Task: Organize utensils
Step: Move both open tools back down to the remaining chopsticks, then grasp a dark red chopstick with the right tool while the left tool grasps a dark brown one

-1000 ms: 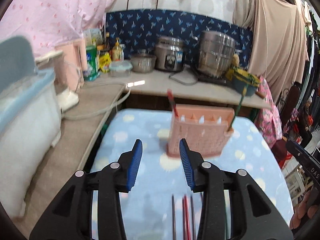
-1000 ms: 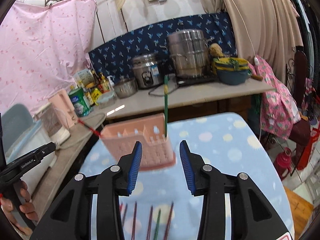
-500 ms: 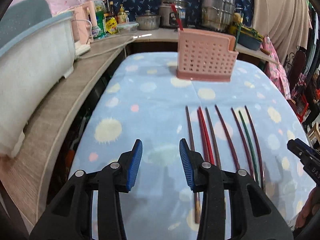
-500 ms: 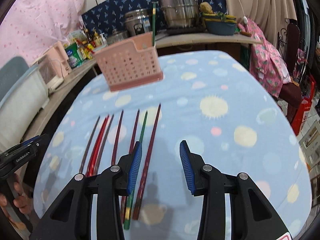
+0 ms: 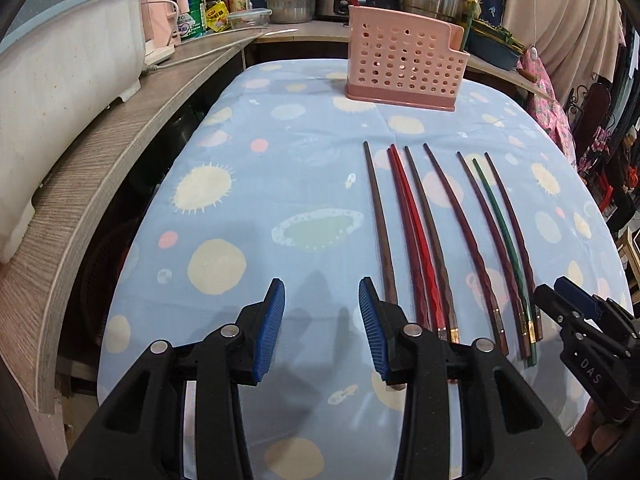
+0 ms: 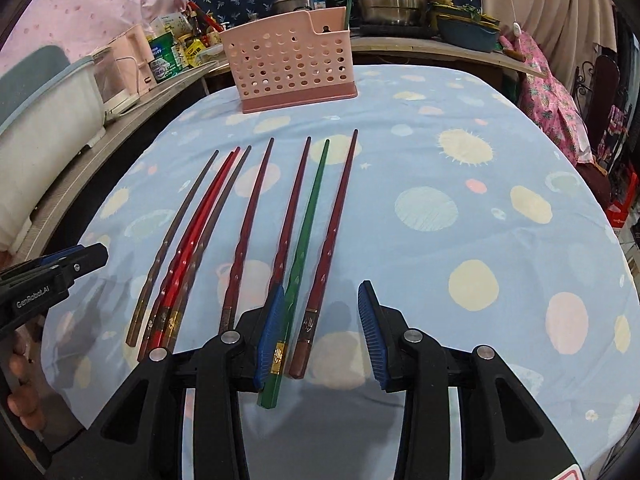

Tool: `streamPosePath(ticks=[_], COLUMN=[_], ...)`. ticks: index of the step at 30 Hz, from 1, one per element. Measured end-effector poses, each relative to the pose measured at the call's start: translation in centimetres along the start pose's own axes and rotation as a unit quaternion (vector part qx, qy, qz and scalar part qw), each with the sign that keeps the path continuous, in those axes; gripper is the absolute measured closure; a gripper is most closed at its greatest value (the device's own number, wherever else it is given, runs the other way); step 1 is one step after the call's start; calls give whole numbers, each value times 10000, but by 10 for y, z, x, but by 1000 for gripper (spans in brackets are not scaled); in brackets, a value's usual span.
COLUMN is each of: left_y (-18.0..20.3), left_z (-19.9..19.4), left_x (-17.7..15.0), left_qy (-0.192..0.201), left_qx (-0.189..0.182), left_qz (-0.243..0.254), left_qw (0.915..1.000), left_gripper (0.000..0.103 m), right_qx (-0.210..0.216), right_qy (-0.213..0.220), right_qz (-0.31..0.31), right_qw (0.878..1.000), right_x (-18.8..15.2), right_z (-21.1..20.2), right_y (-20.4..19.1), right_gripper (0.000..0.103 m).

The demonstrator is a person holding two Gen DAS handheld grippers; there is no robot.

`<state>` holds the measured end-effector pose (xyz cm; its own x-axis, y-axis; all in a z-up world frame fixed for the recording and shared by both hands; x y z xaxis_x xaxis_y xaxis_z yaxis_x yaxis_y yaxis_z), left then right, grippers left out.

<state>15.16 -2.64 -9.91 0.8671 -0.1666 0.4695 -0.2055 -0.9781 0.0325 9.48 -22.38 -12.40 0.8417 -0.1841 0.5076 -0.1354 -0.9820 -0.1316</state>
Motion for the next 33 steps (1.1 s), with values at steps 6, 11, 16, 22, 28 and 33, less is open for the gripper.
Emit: streamPosePath(ticks=[6, 11, 16, 22, 28, 33], left_y=[0, 5, 9, 14, 21, 28], left_z=[1, 2, 4, 3, 8, 11], left_x=[-6, -11, -14, -16, -22, -29], left_qy=[-68, -104, -153, -119, -238, -324], left_qx=[-55, -83, -116, -148, -204, -247], left_qz=[-28, 27, 49, 100, 160, 241], left_qw=[10000, 9999, 9998, 9998, 9994, 9989], left_gripper=[66, 65, 65, 51, 51, 51], right_qx=[-43, -60, -90, -132, -91, -69], right_qy=[-35, -124, -97, -86, -95, -98], right_qz=[30, 24, -6, 12, 126, 151], right_qw=[10000, 9999, 9999, 9999, 9998, 9998], right_x=[-3, -8, -9, -14, -18, -23], right_z=[3, 8, 7, 5, 2, -1], right_y=[3, 4, 5, 11, 17, 18], right_gripper=[75, 79, 80, 90, 96, 96])
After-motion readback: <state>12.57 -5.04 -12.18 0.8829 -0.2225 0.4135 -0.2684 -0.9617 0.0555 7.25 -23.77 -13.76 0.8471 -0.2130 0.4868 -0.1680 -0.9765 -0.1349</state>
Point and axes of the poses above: each gripper's, at about its wrist camera, not at the fingertips, and z roughly the way its jaws point, y to its right, x to its top, the point moved 10 cm from there along z, roughly the way its jaws point, and after that the axes turned 9 degrees about -y, right-handed, at the moved point
